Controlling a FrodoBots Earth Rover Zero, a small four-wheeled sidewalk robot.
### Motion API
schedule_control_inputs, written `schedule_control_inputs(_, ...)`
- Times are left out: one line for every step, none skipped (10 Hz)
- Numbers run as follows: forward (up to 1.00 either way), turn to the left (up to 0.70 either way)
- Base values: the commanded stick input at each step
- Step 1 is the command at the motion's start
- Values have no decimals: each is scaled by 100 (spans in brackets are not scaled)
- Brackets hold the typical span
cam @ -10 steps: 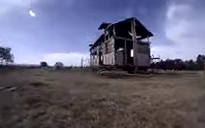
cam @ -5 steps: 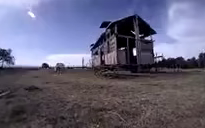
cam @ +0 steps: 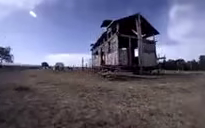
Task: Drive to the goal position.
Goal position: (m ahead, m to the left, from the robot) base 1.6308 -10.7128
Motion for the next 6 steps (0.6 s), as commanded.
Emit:
schedule_control_inputs(70,0)
schedule_control_inputs(70,0)
schedule_control_inputs(70,0)
schedule_control_inputs(70,0)
schedule_control_inputs(70,0)
schedule_control_inputs(70,0)
